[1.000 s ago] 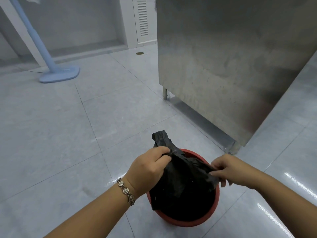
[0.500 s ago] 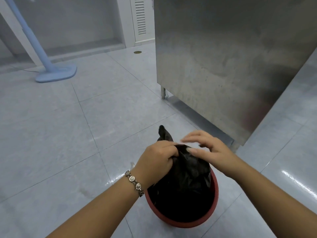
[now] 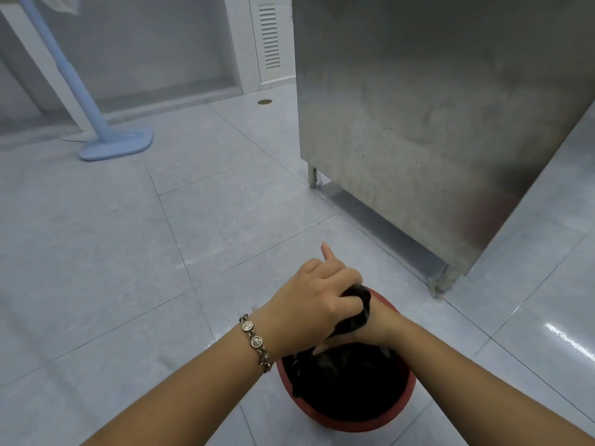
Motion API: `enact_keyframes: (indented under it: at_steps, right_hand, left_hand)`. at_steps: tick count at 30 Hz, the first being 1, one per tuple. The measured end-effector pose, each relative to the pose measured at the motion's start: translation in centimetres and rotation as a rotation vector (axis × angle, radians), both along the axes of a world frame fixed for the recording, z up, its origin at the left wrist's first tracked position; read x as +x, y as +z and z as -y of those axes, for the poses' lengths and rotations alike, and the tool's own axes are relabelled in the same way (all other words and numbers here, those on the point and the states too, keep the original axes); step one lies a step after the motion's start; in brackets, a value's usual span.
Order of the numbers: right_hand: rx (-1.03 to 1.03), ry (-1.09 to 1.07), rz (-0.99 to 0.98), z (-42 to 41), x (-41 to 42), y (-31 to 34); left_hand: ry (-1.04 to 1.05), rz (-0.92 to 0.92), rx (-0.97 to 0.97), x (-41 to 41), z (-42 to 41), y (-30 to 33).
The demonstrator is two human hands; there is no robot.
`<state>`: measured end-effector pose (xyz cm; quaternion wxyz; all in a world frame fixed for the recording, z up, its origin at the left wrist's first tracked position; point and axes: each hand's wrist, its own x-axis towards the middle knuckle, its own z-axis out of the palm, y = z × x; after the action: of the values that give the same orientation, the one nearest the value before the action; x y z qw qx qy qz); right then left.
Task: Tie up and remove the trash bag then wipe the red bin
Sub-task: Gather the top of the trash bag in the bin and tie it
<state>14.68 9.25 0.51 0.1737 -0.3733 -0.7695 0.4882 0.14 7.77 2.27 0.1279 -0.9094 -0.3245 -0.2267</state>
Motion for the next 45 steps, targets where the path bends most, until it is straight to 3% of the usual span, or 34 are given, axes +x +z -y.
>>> enact_keyframes:
  at_steps: [3,7,9,11,13,15,17,19,21,23,27,33,40,45]
  right_hand:
    - [0.033,-0.088,-0.037,-0.5,0.1,-0.2]
    - [0.045,-0.221,-0.122,-1.7,1.2,-1.4]
    - [0.025,-0.285,-0.225,-1.8,1.6,-2.0]
    - [0.017,-0.305,-0.271,-1.9,1.6,-2.4]
    - [0.016,-0.299,-0.294,-1.8,1.6,-2.5]
    - [-0.006,-0.299,-0.314,-1.9,1.8,-2.9]
    - [-0.008,-0.309,-0.326,-2.0,2.2,-2.8]
    - [-0.006,-0.335,-0.357,-2.1,2.4,-3.0]
    - [-0.007,-0.349,-0.37,-2.0,2.3,-3.2]
    - [-0.008,-0.334,-0.365,-1.8,2.1,-3.3]
    - [-0.118,-0.288,-0.378,-2.0,3.3,-2.5]
    - [-0.229,-0.077,-0.281,-2.1,4.0,-1.6]
    - [-0.238,0.063,-0.121,-1.9,3.8,-1.1]
    - [-0.151,0.162,0.114,-1.0,2.0,-1.1]
  left_hand:
    - [0.093,0.105,-0.232,-1.3,0.7,0.3]
    - [0.471,0.54,-0.634,-3.0,3.2,-1.4]
    - [0.657,0.458,-0.986,-2.9,4.5,-2.8]
    - [0.702,0.221,-1.205,-2.3,5.3,-4.2]
    - [0.71,0.164,-1.117,-1.9,5.2,-4.5]
    - [0.726,0.279,-1.027,-2.2,4.5,-3.8]
    - [0.7,0.477,-1.058,-2.8,3.8,-2.6]
    - [0.651,0.535,-1.153,-2.7,3.8,-1.8]
    - [0.648,0.42,-1.231,-1.5,4.5,-2.1]
    - [0.683,0.308,-1.152,-0.4,4.7,-2.9]
    - [0.648,0.424,-0.806,-1.0,3.8,-4.0]
    - [0.405,0.412,-0.566,-1.3,2.0,-3.3]
    - [0.626,0.053,-0.591,-0.4,1.5,0.8]
    - [0.174,-0.015,-0.433,0.6,1.5,1.2]
